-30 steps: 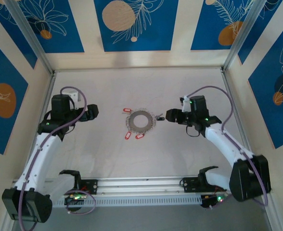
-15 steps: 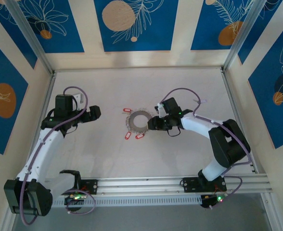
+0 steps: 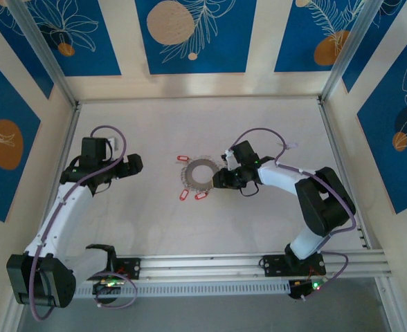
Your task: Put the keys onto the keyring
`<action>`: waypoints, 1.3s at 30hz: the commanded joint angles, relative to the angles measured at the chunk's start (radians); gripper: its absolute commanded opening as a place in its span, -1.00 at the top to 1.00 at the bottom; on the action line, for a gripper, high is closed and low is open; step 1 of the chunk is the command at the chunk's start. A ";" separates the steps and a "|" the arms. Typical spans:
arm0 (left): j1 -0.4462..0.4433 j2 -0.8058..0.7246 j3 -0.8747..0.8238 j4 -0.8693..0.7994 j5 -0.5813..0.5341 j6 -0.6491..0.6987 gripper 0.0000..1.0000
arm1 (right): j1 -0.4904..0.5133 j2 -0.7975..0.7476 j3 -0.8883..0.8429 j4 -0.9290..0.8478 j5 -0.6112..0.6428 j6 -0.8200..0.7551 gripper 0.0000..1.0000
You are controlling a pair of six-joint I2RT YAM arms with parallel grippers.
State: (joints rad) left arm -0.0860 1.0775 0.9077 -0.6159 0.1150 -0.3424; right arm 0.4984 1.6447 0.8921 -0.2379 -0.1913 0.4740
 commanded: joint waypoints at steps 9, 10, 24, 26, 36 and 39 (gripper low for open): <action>0.002 0.031 0.017 -0.037 -0.017 -0.007 -1.00 | 0.002 0.014 -0.003 0.021 -0.042 0.121 0.48; 0.002 0.032 0.017 -0.037 -0.017 -0.008 -1.00 | 0.002 0.014 0.000 0.015 -0.034 0.136 0.56; 0.001 0.050 0.020 -0.041 0.001 -0.010 -1.00 | 0.025 0.024 0.022 -0.038 0.054 0.212 0.46; 0.002 0.054 0.023 -0.042 0.003 -0.012 -1.00 | 0.025 0.032 0.022 -0.034 0.049 0.213 0.46; 0.001 0.067 0.027 -0.045 0.009 -0.014 -1.00 | 0.026 0.053 0.017 0.018 0.029 0.239 0.48; 0.001 0.067 0.027 -0.046 0.011 -0.014 -1.00 | 0.026 0.062 0.025 0.017 0.029 0.242 0.49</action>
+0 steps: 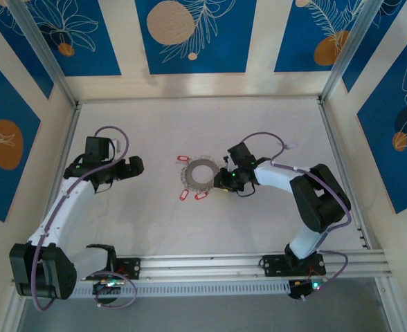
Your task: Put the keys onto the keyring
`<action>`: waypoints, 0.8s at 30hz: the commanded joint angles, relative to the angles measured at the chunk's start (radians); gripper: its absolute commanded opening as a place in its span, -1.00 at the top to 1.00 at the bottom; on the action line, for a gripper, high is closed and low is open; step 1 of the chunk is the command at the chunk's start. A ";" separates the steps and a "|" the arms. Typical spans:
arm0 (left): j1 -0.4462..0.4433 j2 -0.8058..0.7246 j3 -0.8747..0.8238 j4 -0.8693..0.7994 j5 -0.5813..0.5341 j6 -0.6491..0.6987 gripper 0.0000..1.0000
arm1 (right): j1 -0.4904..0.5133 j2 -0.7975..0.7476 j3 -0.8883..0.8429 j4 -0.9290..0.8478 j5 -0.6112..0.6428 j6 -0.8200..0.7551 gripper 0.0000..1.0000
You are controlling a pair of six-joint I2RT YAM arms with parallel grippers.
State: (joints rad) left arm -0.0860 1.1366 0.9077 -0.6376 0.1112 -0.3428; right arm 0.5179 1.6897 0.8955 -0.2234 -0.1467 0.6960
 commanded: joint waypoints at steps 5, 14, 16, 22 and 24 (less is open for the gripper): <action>0.001 0.013 0.028 -0.027 0.016 -0.013 -1.00 | 0.007 0.027 0.029 0.000 -0.023 0.022 0.55; 0.002 0.021 0.028 -0.030 0.018 -0.013 -1.00 | 0.008 0.038 0.035 0.009 -0.028 0.041 0.58; 0.001 0.024 0.030 -0.031 0.018 -0.013 -1.00 | 0.008 0.032 0.036 0.006 -0.031 0.052 0.58; 0.002 0.028 0.033 -0.034 0.019 -0.014 -1.00 | 0.010 -0.018 0.057 -0.053 0.007 0.050 0.56; 0.001 0.029 0.033 -0.034 0.019 -0.014 -1.00 | 0.010 -0.036 0.055 -0.054 0.007 0.049 0.56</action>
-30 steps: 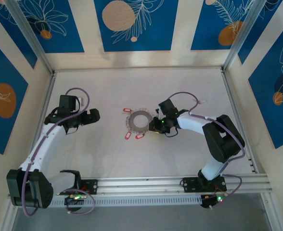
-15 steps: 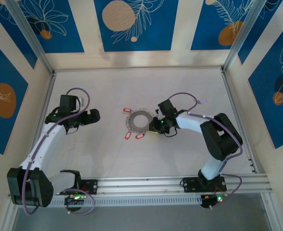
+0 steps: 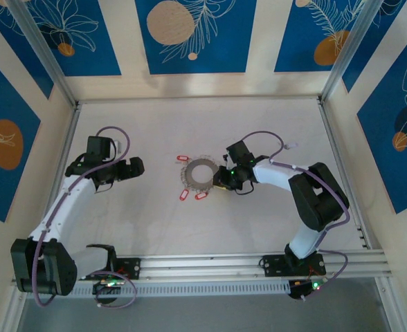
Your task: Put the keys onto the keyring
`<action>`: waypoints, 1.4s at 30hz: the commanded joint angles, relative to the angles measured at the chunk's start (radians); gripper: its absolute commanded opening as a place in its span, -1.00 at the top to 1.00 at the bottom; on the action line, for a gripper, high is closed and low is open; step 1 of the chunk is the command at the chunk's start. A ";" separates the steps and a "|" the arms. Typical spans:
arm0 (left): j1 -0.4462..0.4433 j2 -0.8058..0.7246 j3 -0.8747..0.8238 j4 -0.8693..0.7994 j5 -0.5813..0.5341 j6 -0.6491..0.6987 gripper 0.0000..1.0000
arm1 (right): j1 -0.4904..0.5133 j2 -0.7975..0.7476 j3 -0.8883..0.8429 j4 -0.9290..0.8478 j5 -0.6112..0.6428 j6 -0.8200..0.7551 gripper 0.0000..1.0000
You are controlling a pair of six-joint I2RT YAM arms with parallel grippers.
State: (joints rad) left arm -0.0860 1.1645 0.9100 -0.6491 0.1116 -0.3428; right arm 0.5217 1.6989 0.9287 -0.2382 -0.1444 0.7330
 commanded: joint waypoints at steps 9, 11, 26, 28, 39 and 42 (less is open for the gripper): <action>0.001 0.006 0.032 -0.024 0.024 -0.014 -1.00 | 0.004 -0.009 0.014 -0.006 -0.004 0.031 0.55; 0.001 0.006 0.032 -0.024 0.024 -0.013 -1.00 | 0.004 0.011 0.013 0.003 -0.005 0.041 0.50; 0.001 0.010 0.033 -0.025 0.031 -0.013 -1.00 | 0.002 0.048 0.002 0.037 -0.011 0.054 0.56; 0.001 0.010 0.033 -0.026 0.031 -0.013 -1.00 | 0.000 0.055 0.002 0.041 -0.012 0.057 0.56; 0.001 0.013 0.031 -0.024 0.038 -0.012 -0.99 | -0.002 0.077 -0.002 0.068 -0.019 0.069 0.70; 0.001 0.013 0.030 -0.019 0.045 -0.012 -1.00 | -0.002 0.059 -0.007 0.069 -0.012 0.060 0.81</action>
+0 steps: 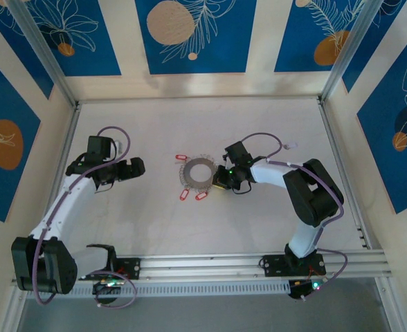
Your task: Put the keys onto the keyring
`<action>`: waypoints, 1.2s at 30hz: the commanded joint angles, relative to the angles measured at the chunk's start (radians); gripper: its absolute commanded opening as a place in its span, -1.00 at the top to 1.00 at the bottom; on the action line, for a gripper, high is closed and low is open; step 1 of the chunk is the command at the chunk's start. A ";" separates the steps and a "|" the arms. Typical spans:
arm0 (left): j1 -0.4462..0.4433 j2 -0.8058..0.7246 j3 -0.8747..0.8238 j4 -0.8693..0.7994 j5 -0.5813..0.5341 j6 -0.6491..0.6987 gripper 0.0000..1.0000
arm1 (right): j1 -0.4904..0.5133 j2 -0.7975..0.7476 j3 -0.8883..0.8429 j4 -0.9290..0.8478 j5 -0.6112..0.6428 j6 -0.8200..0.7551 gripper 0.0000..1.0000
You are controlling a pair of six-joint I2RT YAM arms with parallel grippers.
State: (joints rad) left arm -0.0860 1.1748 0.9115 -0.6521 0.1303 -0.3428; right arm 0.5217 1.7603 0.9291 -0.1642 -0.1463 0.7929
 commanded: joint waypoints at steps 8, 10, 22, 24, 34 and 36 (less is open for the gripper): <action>0.001 0.004 0.025 -0.007 0.047 -0.010 -1.00 | -0.004 -0.047 -0.019 -0.025 -0.012 -0.018 0.89; 0.001 0.004 0.024 -0.004 0.059 -0.009 -1.00 | -0.003 -0.056 -0.013 -0.047 -0.006 -0.025 0.88; 0.000 0.009 0.020 0.008 0.099 -0.002 -1.00 | -0.003 -0.038 0.014 -0.120 0.023 -0.036 0.69; 0.001 0.013 0.020 0.008 0.104 -0.002 -1.00 | -0.003 -0.034 0.008 -0.097 0.002 -0.021 0.66; 0.000 0.021 0.021 0.008 0.121 -0.002 -1.00 | 0.014 -0.002 -0.025 -0.028 -0.016 0.046 0.62; 0.000 0.022 0.021 0.008 0.124 -0.001 -1.00 | 0.017 0.004 -0.029 -0.023 -0.014 0.052 0.62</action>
State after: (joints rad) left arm -0.0860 1.1889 0.9115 -0.6445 0.2287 -0.3424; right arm 0.5285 1.7401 0.9195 -0.1974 -0.1390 0.8120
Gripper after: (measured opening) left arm 0.998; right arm 0.189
